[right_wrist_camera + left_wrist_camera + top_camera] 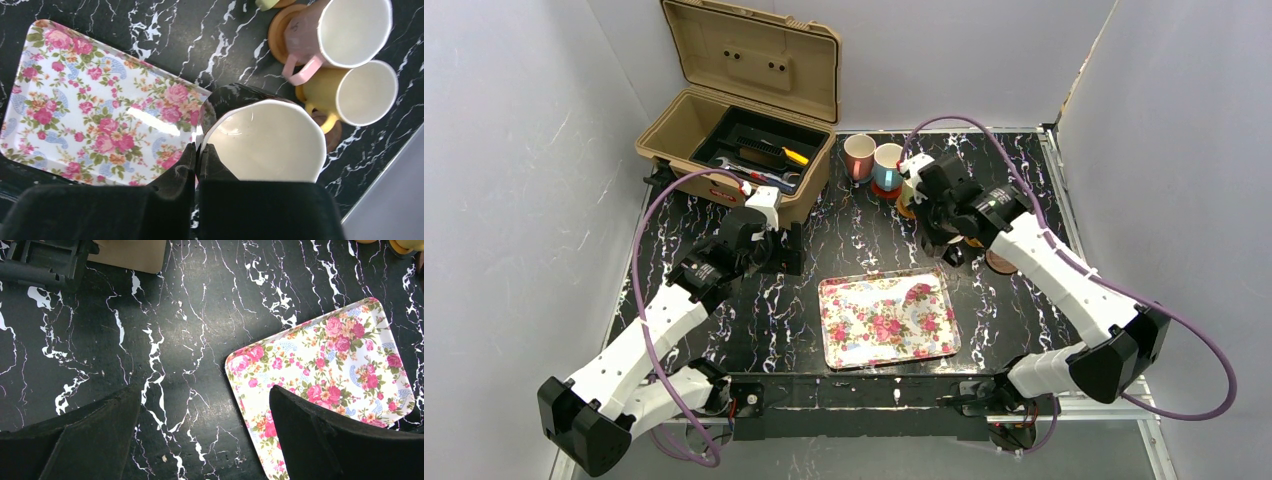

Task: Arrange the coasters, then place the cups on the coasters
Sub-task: Place the cup on the coaster.

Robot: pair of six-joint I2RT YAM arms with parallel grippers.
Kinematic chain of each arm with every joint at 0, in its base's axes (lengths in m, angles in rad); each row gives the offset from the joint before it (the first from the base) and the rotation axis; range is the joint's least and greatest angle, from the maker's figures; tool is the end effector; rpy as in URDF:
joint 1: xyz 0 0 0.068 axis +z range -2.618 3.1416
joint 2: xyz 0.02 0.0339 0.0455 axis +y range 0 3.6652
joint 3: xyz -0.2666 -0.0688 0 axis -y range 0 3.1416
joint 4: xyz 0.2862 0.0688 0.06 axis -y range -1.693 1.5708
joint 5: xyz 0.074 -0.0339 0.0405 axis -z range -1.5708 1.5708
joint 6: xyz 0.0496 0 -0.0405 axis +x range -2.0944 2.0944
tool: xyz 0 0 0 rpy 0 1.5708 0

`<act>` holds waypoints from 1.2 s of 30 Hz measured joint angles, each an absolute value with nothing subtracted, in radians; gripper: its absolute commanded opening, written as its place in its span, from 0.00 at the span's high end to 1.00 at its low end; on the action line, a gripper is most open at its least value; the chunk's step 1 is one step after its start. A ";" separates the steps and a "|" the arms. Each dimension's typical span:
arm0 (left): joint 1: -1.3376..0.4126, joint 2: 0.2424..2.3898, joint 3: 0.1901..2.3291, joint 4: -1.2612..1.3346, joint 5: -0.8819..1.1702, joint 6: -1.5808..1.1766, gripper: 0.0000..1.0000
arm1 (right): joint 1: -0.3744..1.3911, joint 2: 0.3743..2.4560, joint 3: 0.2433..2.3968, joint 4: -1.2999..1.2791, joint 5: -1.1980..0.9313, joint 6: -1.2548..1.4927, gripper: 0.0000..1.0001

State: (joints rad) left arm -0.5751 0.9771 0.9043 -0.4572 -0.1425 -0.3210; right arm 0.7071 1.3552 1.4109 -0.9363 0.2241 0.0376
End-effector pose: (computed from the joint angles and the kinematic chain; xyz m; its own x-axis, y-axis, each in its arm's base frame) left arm 0.2278 -0.1392 0.3113 -0.5400 -0.0222 -0.8414 0.2795 0.9382 -0.2041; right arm 0.2529 0.2016 0.3554 -0.6056 -0.4693 -0.6427 -0.5034 0.8514 -0.1473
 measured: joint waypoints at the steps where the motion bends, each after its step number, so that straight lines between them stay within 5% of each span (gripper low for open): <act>1: -0.575 0.977 0.904 -0.457 -0.142 -0.321 0.02 | 0.690 1.355 1.417 -0.938 0.211 0.018 0.99; 15: -0.575 0.947 0.895 -0.457 -0.150 -0.314 0.02 | 0.239 1.350 1.423 -0.938 0.032 -0.203 0.99; 36: -0.571 0.886 0.894 -0.457 -0.153 -0.307 0.02 | 0.130 1.286 1.300 -0.917 0.130 -0.286 0.99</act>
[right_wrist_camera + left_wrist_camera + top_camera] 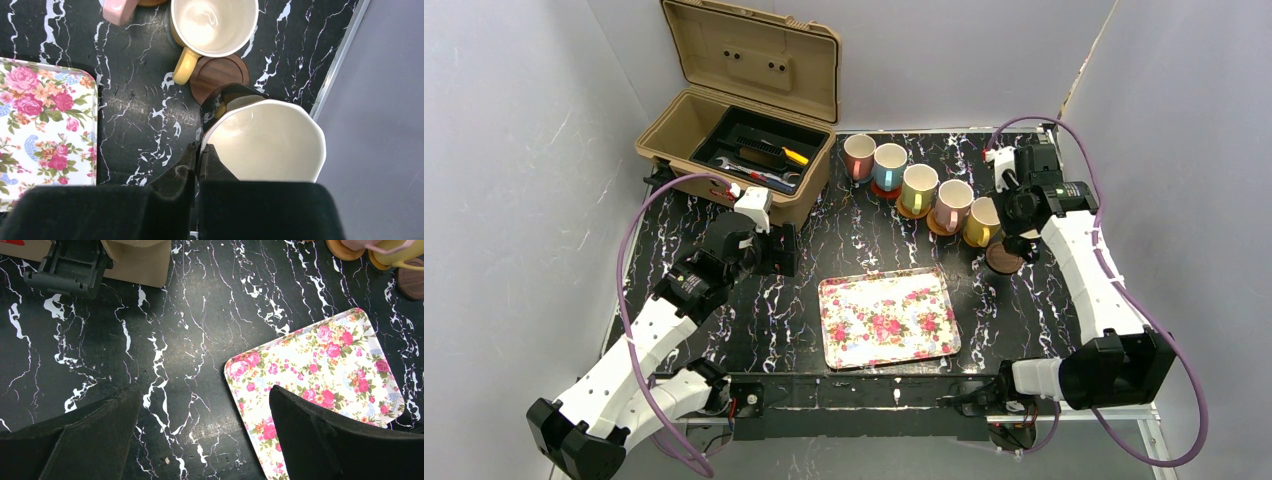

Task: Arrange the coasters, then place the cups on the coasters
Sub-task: Place the cup on the coaster.

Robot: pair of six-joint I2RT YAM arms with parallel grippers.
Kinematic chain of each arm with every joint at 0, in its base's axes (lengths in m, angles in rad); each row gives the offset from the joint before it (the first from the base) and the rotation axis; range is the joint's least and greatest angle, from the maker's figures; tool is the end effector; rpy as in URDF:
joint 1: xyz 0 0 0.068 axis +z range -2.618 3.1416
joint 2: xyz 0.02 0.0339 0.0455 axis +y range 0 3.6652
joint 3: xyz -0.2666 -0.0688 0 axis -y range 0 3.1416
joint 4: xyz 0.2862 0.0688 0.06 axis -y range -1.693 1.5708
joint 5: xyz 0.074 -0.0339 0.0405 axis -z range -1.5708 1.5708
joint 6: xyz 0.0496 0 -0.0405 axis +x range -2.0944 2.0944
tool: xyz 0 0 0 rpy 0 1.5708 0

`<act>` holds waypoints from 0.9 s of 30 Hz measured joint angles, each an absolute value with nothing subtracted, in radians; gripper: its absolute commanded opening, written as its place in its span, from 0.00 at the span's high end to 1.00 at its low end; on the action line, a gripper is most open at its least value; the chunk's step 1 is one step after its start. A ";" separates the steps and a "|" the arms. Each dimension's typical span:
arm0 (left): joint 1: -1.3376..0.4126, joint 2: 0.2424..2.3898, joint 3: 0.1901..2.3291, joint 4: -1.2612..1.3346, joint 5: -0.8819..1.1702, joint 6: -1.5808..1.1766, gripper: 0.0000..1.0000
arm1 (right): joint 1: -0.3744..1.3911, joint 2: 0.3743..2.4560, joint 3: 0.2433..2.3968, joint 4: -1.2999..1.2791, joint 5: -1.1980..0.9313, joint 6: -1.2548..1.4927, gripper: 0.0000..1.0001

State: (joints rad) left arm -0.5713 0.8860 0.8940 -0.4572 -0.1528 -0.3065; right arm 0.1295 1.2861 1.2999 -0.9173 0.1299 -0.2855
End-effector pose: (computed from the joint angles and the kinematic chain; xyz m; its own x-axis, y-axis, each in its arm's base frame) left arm 0.2126 -0.1277 0.3289 -0.4747 -0.0494 -0.8788 0.2893 0.9342 -0.2088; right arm 0.3050 0.0332 0.3366 -0.7337 -0.3772 -0.5652 -0.2660 0.9248 -0.2719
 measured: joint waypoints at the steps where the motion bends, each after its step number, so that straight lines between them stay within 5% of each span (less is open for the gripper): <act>1: -0.571 0.886 0.894 -0.457 -0.153 -0.307 0.02 | 0.128 1.286 1.294 -0.915 0.133 -0.286 0.99; 27: -0.571 0.887 0.892 -0.457 -0.153 -0.306 0.02 | -0.073 1.319 1.163 -0.760 0.067 -0.242 0.99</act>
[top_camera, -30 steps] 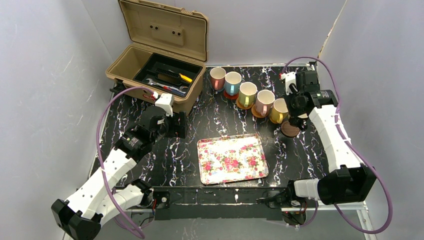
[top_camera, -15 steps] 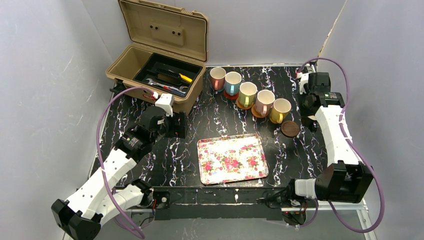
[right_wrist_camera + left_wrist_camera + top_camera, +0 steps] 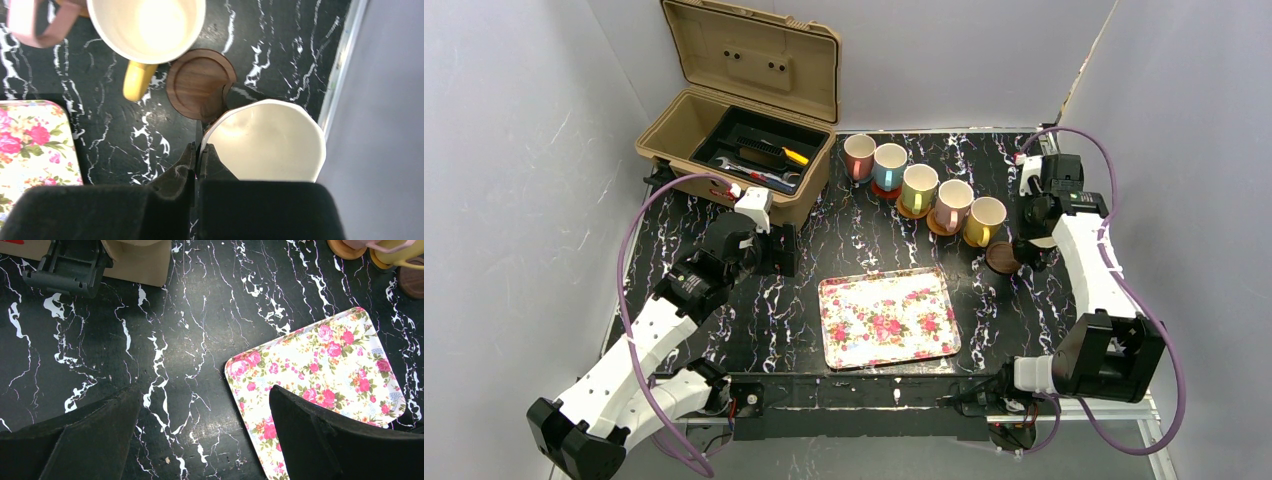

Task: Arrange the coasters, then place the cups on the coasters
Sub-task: Place the cup on the coaster.

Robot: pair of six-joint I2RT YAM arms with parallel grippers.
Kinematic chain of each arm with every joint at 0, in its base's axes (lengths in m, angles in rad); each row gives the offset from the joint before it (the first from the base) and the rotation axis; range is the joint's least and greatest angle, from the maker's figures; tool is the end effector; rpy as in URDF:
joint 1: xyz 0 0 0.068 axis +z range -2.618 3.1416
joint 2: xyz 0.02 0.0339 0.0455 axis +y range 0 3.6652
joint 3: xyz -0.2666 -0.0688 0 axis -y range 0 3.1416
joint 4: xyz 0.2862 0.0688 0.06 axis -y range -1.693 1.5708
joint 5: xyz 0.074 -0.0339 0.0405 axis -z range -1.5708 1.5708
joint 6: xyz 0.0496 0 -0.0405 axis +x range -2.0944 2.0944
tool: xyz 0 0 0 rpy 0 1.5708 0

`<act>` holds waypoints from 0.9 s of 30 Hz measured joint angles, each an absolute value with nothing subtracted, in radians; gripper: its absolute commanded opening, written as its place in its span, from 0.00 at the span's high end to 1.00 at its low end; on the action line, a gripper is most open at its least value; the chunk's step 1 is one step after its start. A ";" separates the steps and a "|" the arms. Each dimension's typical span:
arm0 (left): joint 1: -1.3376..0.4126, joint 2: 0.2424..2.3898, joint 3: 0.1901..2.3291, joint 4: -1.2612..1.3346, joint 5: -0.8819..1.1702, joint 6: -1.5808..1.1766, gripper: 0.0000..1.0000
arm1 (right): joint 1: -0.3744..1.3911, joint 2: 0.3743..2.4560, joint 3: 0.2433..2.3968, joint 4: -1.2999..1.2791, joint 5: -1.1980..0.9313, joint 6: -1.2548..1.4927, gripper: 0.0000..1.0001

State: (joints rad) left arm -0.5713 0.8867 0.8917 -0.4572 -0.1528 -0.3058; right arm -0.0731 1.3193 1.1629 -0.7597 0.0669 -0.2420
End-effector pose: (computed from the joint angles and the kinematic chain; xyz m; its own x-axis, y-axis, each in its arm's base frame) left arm 0.2128 -0.1278 0.3278 -0.4767 -0.0473 -0.8778 0.2892 0.9346 -0.2074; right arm 0.3198 -0.0267 0.2884 -0.7953 -0.1815 -0.5785 -0.0794 0.9771 -0.1974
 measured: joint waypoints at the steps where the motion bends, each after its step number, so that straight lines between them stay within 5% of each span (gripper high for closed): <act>1: -0.571 0.888 0.892 -0.457 -0.153 -0.306 0.02 | -0.073 1.321 1.163 -0.755 0.049 -0.244 0.99; 27: -0.571 0.888 0.892 -0.457 -0.153 -0.306 0.02 | -0.073 1.436 1.163 -0.715 -0.041 -0.260 0.99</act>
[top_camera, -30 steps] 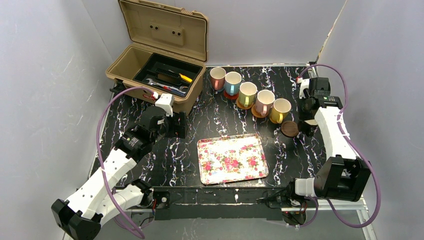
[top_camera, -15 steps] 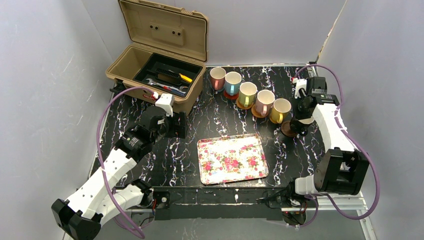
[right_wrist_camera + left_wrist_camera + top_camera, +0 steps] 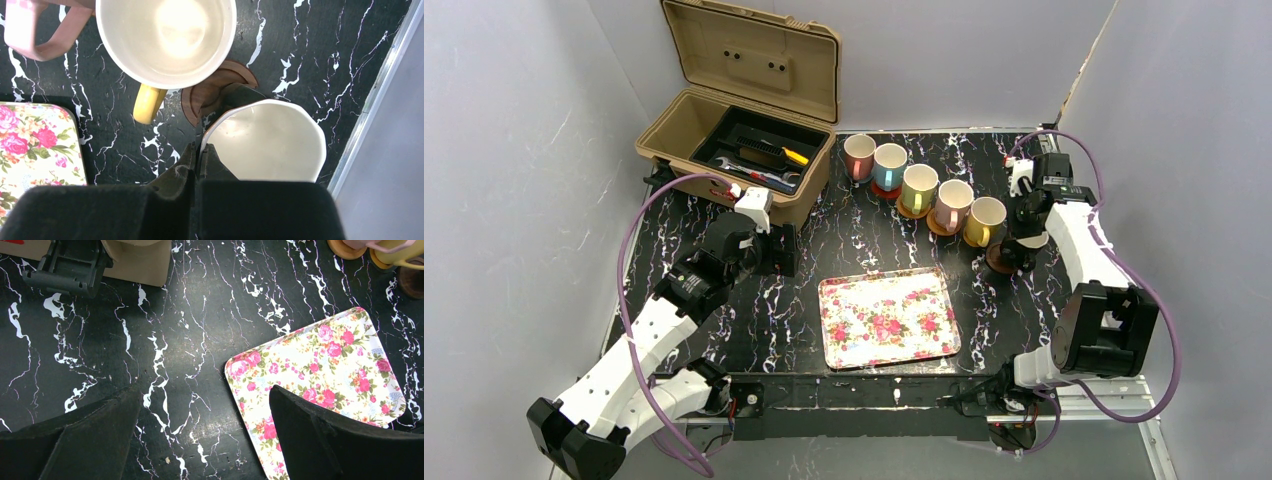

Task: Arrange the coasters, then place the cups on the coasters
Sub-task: Place the cup on the coaster.

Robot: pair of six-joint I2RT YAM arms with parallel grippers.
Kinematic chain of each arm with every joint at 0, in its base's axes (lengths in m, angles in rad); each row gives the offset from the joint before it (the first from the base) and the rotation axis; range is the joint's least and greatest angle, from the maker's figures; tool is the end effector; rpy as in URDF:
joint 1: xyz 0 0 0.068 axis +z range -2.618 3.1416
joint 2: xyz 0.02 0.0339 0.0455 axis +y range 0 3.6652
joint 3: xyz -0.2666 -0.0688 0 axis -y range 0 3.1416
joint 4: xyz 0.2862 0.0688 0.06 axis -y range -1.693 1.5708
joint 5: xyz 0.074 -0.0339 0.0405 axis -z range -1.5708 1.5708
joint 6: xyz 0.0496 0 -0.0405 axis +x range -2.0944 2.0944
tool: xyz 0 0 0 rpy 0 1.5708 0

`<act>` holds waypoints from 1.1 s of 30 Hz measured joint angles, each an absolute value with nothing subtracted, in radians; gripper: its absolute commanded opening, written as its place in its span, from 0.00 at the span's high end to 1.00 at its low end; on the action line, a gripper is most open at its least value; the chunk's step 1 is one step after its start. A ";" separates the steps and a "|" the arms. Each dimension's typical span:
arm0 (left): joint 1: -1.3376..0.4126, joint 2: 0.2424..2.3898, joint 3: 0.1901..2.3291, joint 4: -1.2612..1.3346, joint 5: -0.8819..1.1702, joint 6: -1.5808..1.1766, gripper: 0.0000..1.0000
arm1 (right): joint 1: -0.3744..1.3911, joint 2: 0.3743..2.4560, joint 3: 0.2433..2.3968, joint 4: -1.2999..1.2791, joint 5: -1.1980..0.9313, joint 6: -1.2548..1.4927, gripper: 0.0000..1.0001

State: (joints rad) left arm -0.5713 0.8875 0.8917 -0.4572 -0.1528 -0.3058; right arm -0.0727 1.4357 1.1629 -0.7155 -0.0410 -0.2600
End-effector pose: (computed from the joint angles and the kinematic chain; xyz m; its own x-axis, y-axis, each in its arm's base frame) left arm 0.2129 -0.1279 0.3276 -0.4773 -0.0469 -0.8775 0.2890 0.9346 -0.2072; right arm 0.3431 -0.0229 0.2552 -0.8178 -0.1980 -0.5404 -0.1657 0.9802 -0.1083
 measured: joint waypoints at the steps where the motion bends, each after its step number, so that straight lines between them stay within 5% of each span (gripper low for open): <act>1: -0.571 0.888 0.892 -0.457 -0.153 -0.306 0.02 | -0.072 1.439 1.163 -0.712 -0.041 -0.259 0.99; 30: -0.571 0.896 0.892 -0.457 -0.153 -0.302 0.02 | -0.017 1.487 1.169 -0.677 0.020 -0.229 0.99; 33: -0.571 0.896 0.892 -0.457 -0.153 -0.302 0.02 | -0.015 1.492 1.174 -0.679 0.024 -0.220 0.88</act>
State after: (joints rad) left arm -0.5713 0.8959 0.8917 -0.4572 -0.1528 -0.3019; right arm -0.0154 1.4918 1.1744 -0.6792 0.0242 -0.2203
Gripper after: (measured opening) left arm 0.982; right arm 0.057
